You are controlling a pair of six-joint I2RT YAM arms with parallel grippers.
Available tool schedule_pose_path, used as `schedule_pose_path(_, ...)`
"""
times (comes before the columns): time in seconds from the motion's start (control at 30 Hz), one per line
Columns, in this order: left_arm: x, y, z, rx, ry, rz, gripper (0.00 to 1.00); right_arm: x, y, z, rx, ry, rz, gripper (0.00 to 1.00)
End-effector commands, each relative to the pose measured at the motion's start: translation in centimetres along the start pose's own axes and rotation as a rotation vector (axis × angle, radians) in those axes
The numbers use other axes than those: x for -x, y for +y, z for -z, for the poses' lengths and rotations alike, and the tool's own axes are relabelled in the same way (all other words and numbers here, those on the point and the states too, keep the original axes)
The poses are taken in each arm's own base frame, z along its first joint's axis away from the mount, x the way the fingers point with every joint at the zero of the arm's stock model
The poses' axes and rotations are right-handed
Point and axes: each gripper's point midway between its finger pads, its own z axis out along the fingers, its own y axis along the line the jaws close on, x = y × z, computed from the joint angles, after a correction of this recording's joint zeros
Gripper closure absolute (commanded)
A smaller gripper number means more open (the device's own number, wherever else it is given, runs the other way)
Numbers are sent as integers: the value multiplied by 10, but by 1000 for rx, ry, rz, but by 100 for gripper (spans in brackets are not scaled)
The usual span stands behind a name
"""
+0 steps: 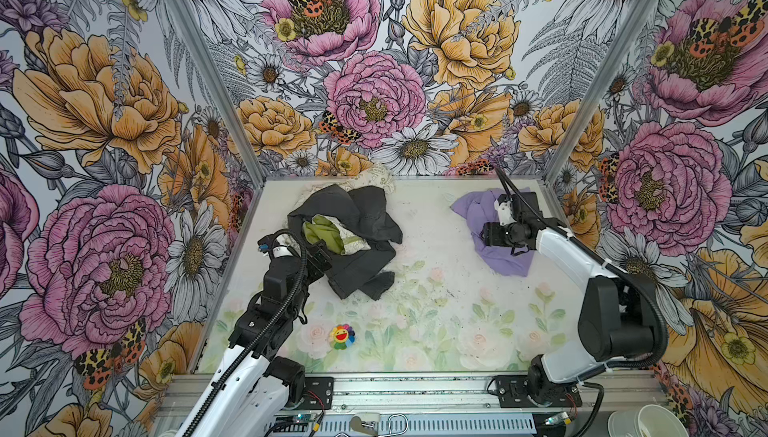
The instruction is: Pick out a specific cloth from the pile
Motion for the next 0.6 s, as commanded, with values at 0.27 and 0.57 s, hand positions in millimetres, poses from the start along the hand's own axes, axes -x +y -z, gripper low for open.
schedule_pose_path(0.27,33,0,-20,46,-252,-240,1,40,28,116,57,-463,97,14)
schedule_pose_path(0.57,36,14,-31,68,-435,-444,1,16,-12,112,-91,-683,26,1)
